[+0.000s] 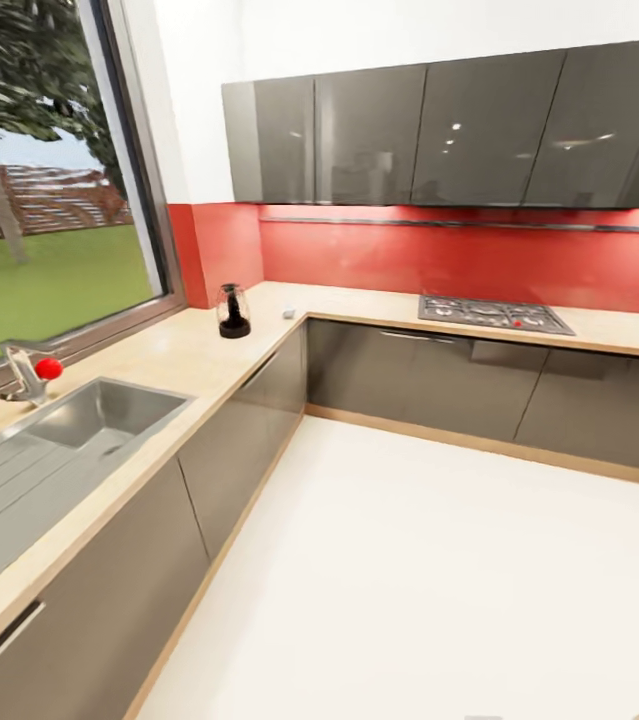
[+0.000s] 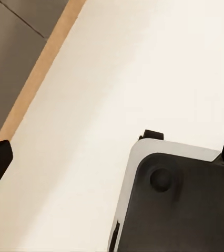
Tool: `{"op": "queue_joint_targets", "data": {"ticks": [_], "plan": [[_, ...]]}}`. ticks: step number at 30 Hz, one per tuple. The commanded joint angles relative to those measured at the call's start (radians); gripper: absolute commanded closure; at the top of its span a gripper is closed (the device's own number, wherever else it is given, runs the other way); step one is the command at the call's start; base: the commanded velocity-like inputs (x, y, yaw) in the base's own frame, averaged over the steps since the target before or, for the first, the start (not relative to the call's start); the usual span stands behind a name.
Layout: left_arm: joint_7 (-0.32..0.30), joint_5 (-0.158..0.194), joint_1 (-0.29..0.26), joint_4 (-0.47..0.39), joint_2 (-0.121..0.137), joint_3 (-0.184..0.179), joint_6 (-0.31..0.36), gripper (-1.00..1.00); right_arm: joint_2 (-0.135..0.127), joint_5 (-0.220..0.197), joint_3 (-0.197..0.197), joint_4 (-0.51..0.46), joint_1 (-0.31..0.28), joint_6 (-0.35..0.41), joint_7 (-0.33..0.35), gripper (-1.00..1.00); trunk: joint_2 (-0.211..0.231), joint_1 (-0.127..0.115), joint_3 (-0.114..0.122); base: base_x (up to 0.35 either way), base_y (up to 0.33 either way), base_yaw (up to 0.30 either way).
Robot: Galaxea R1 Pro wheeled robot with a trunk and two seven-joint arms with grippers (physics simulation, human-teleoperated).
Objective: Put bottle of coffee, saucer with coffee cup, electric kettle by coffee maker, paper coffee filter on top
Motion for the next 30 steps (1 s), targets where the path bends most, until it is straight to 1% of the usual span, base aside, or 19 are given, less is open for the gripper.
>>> {"op": "queue_joint_targets", "data": {"ticks": [1, 11, 16, 30], "plan": [[0.005, 0.006, 0.000, 0.000, 0.000, -0.009, -0.003, -1.00, -0.001, -0.008, 0.008, -0.002, -0.001, 0.004, 0.002, -1.00, -0.002, 0.001, -0.002, 0.288, -0.154, -0.279], [0.006, 0.006, 0.000, 0.000, 0.001, -0.009, -0.003, -1.00, -0.002, -0.004, 0.009, -0.002, -0.002, 0.005, 0.002, -1.00, -0.002, 0.001, -0.002, 0.288, -0.151, -0.280], [0.006, 0.008, 0.000, 0.000, 0.003, -0.009, -0.004, -1.00, -0.002, -0.004, 0.009, -0.003, -0.001, 0.005, 0.002, -1.00, -0.002, 0.001, -0.002, 0.313, -0.064, -0.216], [0.006, 0.008, 0.000, 0.000, 0.002, -0.009, -0.004, -1.00, -0.002, 0.000, 0.011, -0.003, -0.001, 0.003, 0.003, -1.00, -0.002, 0.001, -0.002, 0.334, -0.004, -0.022]]}}
